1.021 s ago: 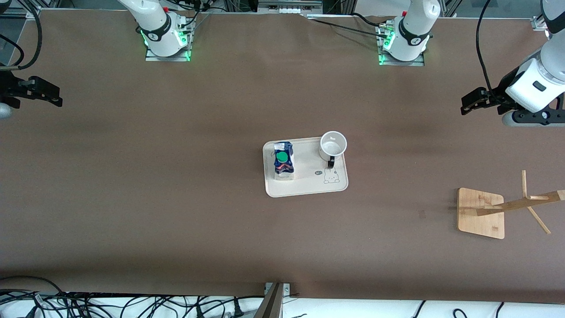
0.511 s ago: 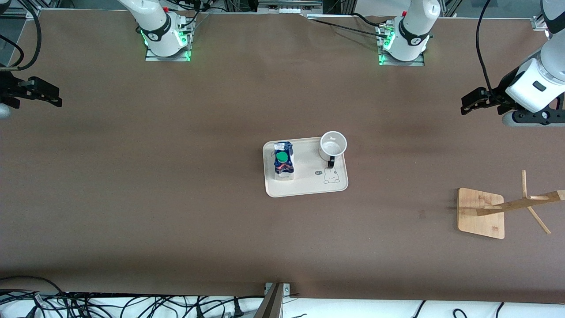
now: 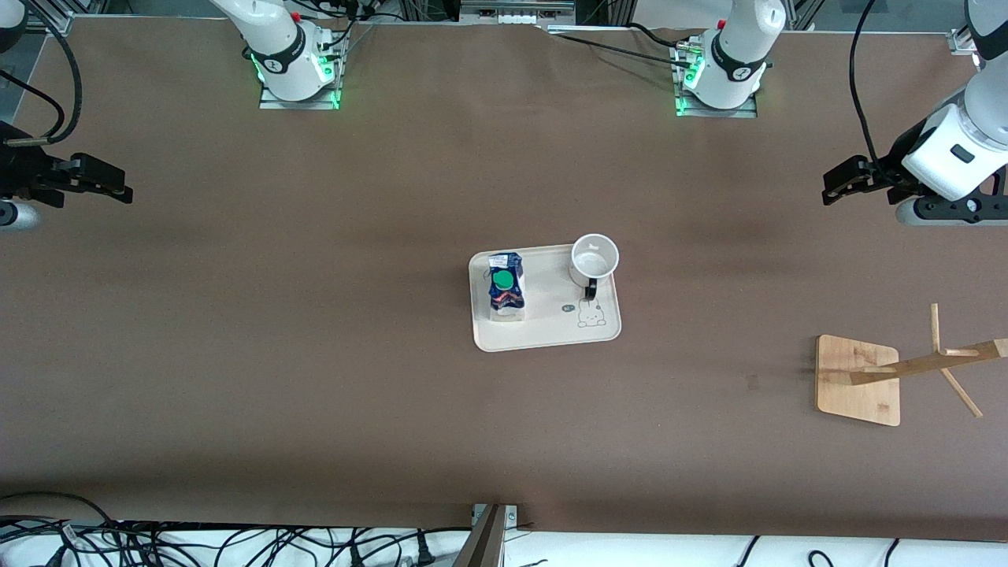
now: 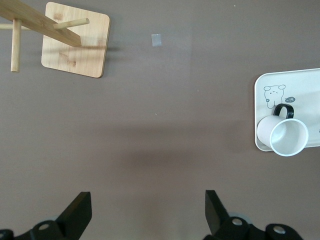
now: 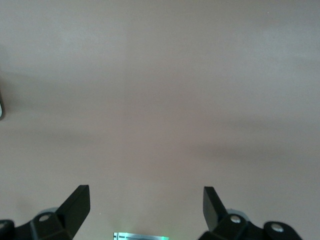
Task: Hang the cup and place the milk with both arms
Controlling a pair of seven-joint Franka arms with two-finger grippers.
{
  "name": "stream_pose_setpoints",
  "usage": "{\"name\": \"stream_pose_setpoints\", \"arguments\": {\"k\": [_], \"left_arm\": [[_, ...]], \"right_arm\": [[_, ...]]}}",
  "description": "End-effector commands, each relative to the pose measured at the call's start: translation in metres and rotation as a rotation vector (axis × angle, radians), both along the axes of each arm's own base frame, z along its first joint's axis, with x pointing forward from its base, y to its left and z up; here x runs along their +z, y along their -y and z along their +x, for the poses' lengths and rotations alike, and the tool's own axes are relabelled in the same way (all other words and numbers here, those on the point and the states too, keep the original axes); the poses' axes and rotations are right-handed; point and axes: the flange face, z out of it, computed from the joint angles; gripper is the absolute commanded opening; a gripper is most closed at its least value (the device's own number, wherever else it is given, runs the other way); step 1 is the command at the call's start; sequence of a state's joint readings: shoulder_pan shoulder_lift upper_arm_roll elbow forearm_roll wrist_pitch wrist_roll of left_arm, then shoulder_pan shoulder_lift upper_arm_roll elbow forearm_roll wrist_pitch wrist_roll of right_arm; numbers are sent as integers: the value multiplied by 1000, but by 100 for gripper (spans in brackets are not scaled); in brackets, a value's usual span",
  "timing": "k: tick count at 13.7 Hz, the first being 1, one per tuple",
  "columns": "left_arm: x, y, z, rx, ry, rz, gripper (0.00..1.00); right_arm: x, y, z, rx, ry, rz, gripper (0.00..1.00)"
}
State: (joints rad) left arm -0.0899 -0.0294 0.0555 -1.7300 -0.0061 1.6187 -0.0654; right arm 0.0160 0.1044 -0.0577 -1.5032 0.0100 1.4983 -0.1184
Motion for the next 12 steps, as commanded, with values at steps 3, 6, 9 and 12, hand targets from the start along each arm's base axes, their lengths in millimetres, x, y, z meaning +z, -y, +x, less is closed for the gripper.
{"name": "stream_pose_setpoints", "arguments": {"k": [3,6,9,12], "left_arm": [[1,-2,-1,-13,13,4,100],[5,0,4,-16,21,5,100],[4,0,5,-16,18,5,100],[3,2,5,-16,16,5,100]], "right_arm": [[-25,-42,12,58,-32,20,100],[-32,-75,12,111,-40,20,100],[-44,-126,16,88,-25,12,100],[-60,-149,18,128,-49,12,100]]}}
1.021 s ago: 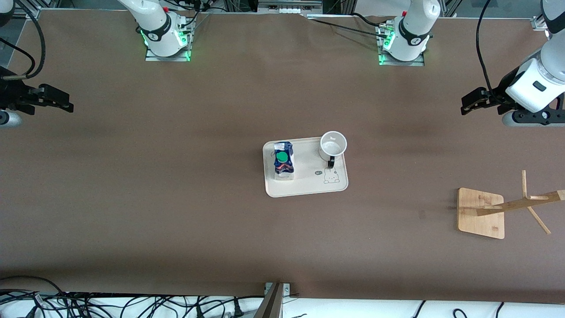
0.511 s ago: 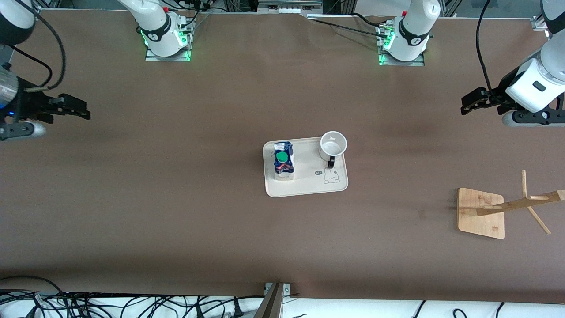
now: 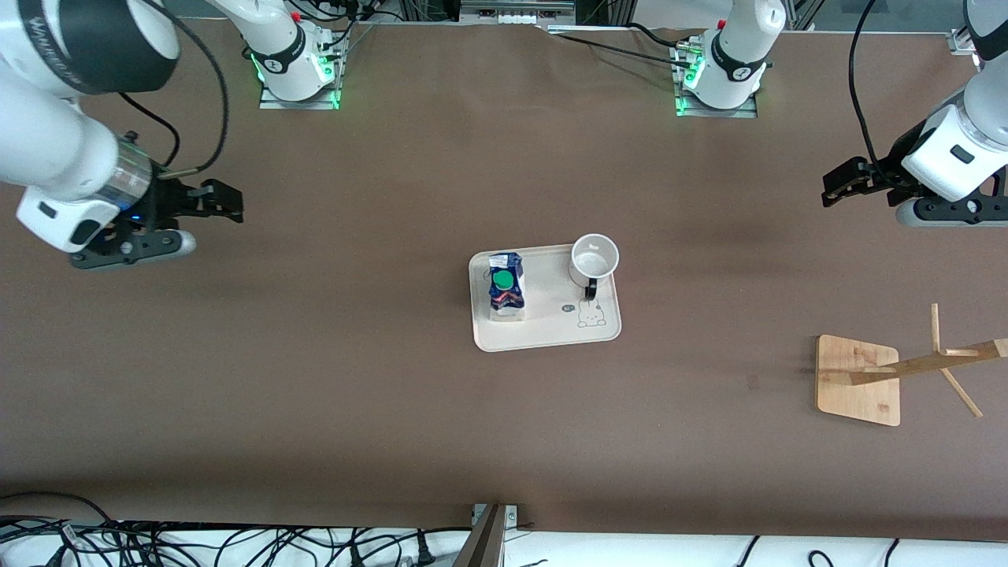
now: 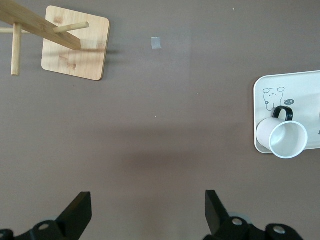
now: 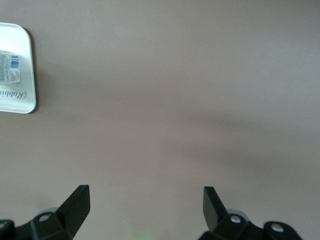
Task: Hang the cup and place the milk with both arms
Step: 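Reach the right gripper toward the milk carton on the tray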
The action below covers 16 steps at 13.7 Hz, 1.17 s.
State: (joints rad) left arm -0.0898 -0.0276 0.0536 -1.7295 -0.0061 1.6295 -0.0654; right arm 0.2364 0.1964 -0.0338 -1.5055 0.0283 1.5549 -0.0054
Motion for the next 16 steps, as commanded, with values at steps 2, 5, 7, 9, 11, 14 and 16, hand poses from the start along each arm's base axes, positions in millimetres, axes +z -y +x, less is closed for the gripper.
{"name": "stream_pose_setpoints", "arguments": {"k": [2,5,7,9,11,14,16], "left_arm": [[3,5,3,-21,7,6,100],[1,5,4,-21,4,6,100],[1,4,5,-24,5,6,100],[1,0,5,-19,5,5,100],[1,-1,5,-18,5,5,100],[1,-1,5,-18,7,5,100],[1,0,5,-19,7,5,100]], "right_arm": [[-19,-10,4,16,-31,9,100],[-43,-12,11,108,-69,14,100],[-53,-27,17,125,-59,36,100],[-50,-51,18,29,-53,170,100],[-62,-68,20,-62,-81,189,100],[-77,-119,19,-105,-29,180,100],[-93,-172,8,-150,-13,163,100]]}}
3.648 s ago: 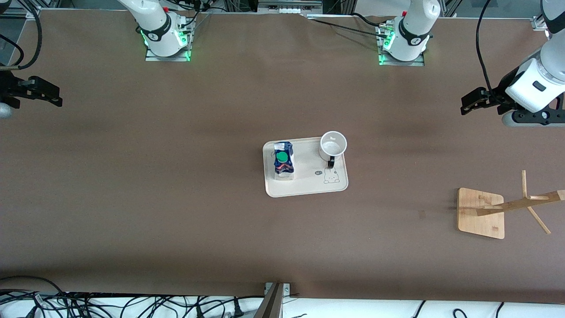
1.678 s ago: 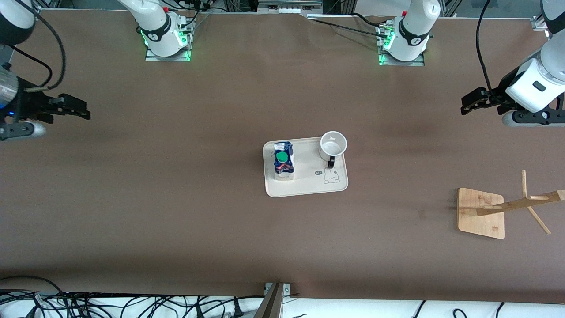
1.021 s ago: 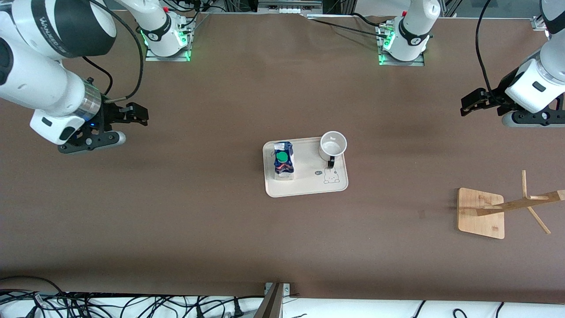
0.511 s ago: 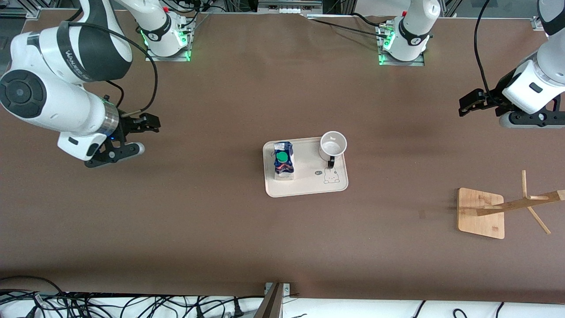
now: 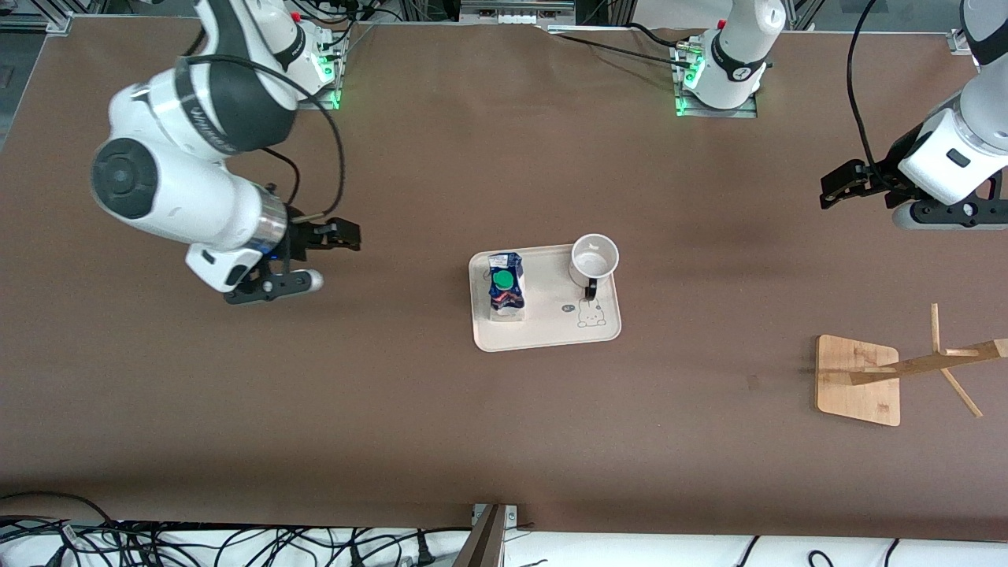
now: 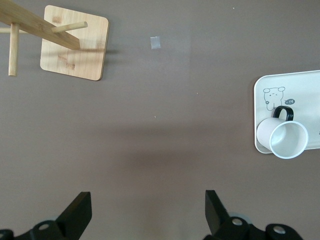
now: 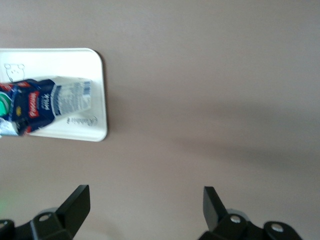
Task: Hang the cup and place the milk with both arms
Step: 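Reach the right gripper toward the milk carton on the tray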
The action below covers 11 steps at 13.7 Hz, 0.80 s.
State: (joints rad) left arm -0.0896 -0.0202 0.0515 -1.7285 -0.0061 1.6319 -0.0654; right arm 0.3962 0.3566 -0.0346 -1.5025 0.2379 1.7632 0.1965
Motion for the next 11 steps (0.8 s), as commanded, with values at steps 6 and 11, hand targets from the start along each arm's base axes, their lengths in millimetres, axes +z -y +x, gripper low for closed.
{"name": "stream_pose_setpoints", "arguments": {"k": [6,11], "left_arm": [[1,5,5,-27,9,5,100],[-8,7,8,-23,-7,-15,100]], "right_arm": [[-22,-155,-23,-133,120,-40,100],[-40,-199,-31,-185,146,-83,100]]}}
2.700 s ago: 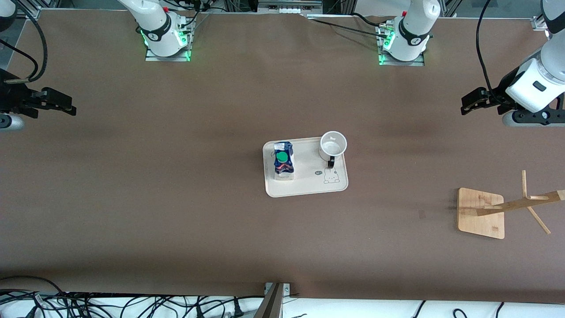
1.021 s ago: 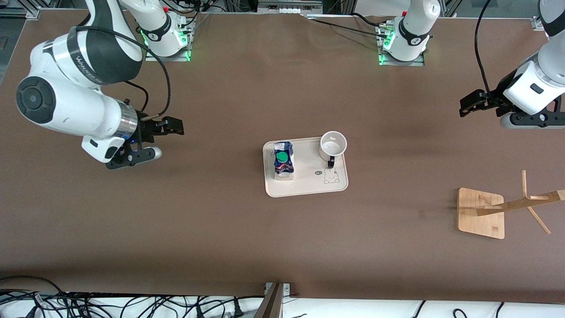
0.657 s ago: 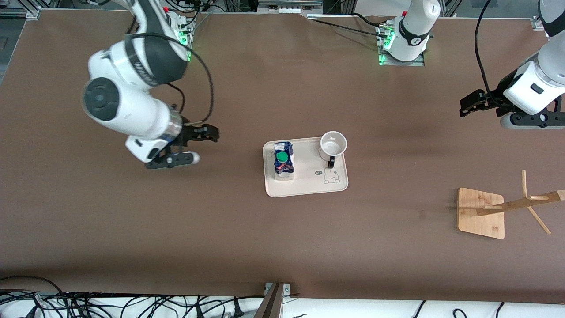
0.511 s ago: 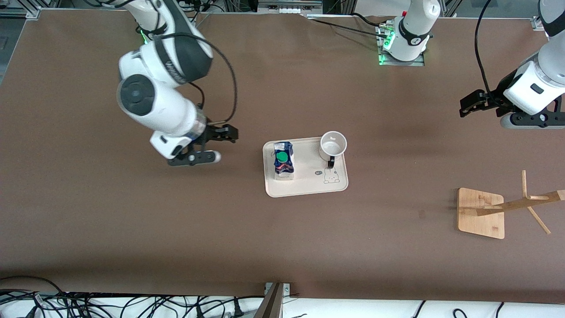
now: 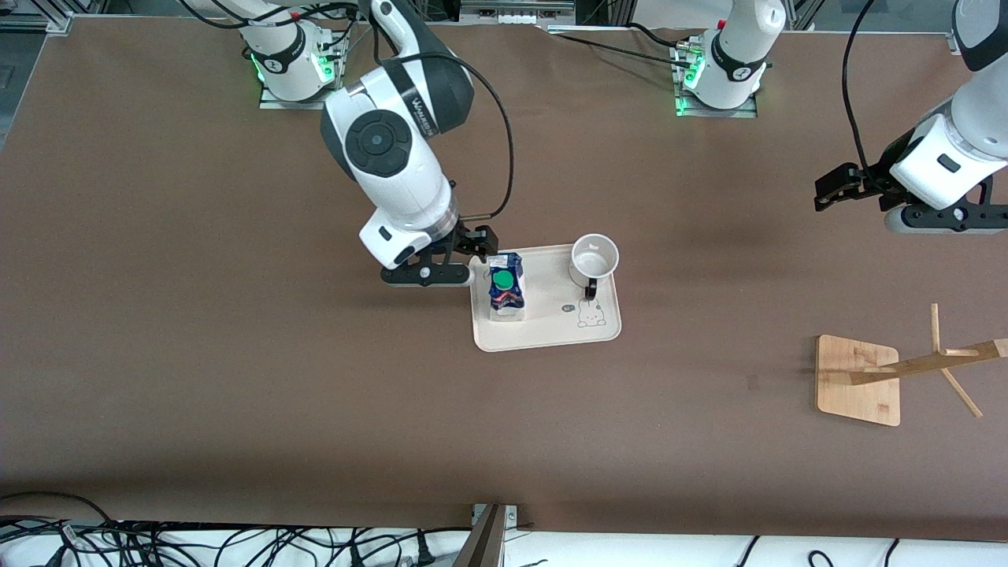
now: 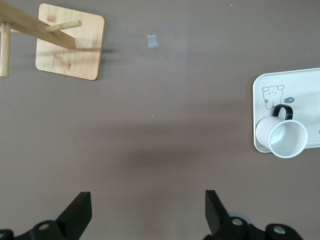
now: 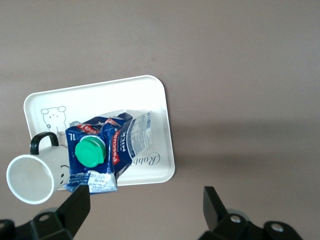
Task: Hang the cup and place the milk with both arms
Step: 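Lower the right gripper and grasp the blue milk carton by its top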
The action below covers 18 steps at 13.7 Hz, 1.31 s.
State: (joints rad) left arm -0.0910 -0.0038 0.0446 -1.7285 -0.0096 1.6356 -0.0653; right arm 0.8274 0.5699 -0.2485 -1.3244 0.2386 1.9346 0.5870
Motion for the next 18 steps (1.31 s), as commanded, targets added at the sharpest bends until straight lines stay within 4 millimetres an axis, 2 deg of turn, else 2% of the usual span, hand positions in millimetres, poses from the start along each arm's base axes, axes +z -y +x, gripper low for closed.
{"name": "stream_pose_setpoints", "arguments": {"k": [1,3,6,8,10,18], "left_arm": [[1,1,4,-16,6,-13,100],[1,2,4,-17,6,-15,100],[-4,2,6,-15,-3,-14,100],[-5,4,6,-18,-5,-15,100],[-4,7,6,-21,-4,-15,100],[-9,11,8,-7,-16,-37,100]], "right_arm": [[-2,-17,3,-24,13,-5,100],[-9,-31,3,-42,17,18,100],[-6,-49,2,-96,60,83,100],[-24,-58,-3,-88,53,63,100],[-23,-64,-2,-79,61,67,100],[-44,-70,-1,-61,55,49,100]]}}
